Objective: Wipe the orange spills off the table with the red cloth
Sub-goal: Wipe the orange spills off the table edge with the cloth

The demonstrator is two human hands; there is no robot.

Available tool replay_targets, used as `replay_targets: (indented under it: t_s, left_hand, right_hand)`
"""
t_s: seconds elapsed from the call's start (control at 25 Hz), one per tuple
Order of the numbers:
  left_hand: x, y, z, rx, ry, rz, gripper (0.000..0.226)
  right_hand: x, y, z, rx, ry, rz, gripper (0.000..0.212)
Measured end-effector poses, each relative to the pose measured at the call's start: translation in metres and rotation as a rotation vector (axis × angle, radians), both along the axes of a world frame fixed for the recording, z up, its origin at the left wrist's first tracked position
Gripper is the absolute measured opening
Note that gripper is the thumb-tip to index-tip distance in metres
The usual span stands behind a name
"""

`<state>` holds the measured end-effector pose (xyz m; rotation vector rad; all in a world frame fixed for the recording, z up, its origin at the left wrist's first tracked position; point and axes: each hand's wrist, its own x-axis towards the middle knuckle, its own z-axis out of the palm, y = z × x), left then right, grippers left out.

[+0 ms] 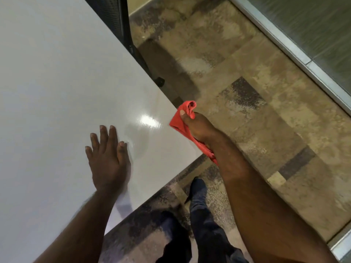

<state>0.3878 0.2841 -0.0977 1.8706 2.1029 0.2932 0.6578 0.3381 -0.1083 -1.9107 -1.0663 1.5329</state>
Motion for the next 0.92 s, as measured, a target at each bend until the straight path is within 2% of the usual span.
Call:
replay_targets:
  t_s: [0.32, 0.44, 0.56, 0.64, 0.76, 0.92]
  left_hand:
    - [0.002, 0.0, 0.0, 0.001, 0.014, 0.024, 0.057]
    - [0.003, 0.0, 0.001, -0.012, 0.02, 0.023, 0.057]
    - [0.003, 0.001, 0.002, -0.014, 0.025, 0.025, 0.056]
    - [0.004, 0.001, 0.002, -0.017, 0.023, 0.024, 0.056]
    - [0.004, 0.001, 0.004, -0.019, 0.025, 0.026, 0.056]
    - [0.007, 0.001, 0.007, -0.007, 0.021, 0.02, 0.058]
  right_hand:
    - [-0.035, 0.081, 0.011, 0.089, 0.099, 0.012, 0.049]
    - [-0.056, 0.113, 0.016, 0.151, -0.15, 0.116, 0.05]
    - [-0.084, 0.107, 0.019, 0.208, -0.626, 0.207, 0.049]
    - [-0.098, 0.088, 0.021, 0.276, -0.874, 0.24, 0.067]
    - [-0.103, 0.068, 0.023, 0.341, -0.944, 0.245, 0.084]
    - [-0.116, 0.028, 0.019, 0.397, -0.977, 0.364, 0.074]
